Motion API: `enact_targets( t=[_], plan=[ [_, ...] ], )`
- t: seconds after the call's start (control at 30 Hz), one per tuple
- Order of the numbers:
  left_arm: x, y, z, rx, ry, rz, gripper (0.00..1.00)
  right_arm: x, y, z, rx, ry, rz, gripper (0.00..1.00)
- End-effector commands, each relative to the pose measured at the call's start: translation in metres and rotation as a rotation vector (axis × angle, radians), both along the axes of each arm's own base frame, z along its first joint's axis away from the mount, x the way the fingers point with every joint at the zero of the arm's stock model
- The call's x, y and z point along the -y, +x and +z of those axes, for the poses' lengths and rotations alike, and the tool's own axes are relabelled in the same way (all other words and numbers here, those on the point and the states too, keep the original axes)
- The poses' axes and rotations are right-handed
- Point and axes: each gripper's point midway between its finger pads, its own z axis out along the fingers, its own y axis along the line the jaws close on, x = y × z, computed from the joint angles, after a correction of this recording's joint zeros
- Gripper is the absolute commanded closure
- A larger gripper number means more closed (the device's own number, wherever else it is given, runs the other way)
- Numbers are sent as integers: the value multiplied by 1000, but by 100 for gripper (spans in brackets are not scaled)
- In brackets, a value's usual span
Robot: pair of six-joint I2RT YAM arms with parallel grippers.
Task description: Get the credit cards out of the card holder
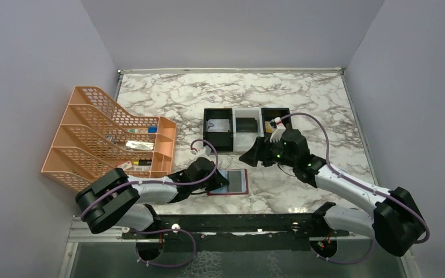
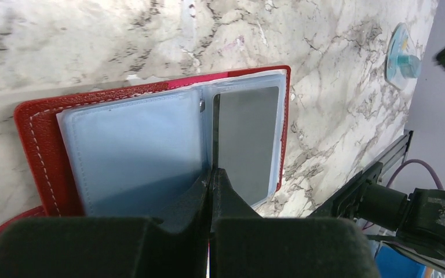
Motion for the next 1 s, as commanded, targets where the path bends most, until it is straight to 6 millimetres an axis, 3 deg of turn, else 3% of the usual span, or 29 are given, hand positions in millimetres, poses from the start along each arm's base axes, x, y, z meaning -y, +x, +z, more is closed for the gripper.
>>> enact_targets(
  t=[0.0, 0.1, 0.23, 0.57, 0.7, 0.8, 0.97],
  plan=[
    [21, -1, 9, 13, -36, -51, 100, -3, -8, -23, -105, 8, 1, 29],
    [29, -1, 10, 15, -45, -59, 100, -4, -18, -51, -235, -59, 27, 52],
    [30, -2, 9, 11, -48, -51, 100, -8, -32, -65, -282, -41, 59, 64],
    [30, -2, 9, 15, -48, -57, 100, 1, -33, -108, -322, -330, -42, 67],
    [28, -2, 10, 21, -47, -54, 100, 10, -27, -112, -274, -427, -87, 66],
    [29, -3, 8, 17, -42, -65, 100, 6, -29, -114, -260, -493, -71, 57],
    [29, -4, 4, 14, -32, -68, 90, 0, -32, -121, -245, -569, -46, 52]
  ],
)
